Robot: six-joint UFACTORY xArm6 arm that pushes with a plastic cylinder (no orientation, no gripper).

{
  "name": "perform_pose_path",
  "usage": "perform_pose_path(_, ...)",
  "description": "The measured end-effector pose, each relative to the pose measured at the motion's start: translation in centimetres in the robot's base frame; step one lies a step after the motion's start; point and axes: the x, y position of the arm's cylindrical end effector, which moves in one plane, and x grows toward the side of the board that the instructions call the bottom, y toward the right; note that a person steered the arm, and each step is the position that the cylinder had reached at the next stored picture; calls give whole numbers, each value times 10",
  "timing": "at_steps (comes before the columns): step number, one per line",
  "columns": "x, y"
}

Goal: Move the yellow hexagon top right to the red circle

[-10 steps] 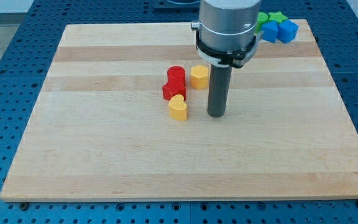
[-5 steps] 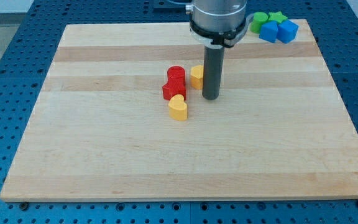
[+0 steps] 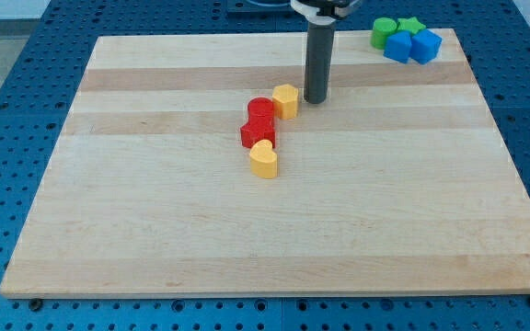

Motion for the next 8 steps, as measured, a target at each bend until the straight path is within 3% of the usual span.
perform_pose_path(3,-1,-22)
perform_pose_path(5,-25,-40)
perform_pose_path(8,-25,-1)
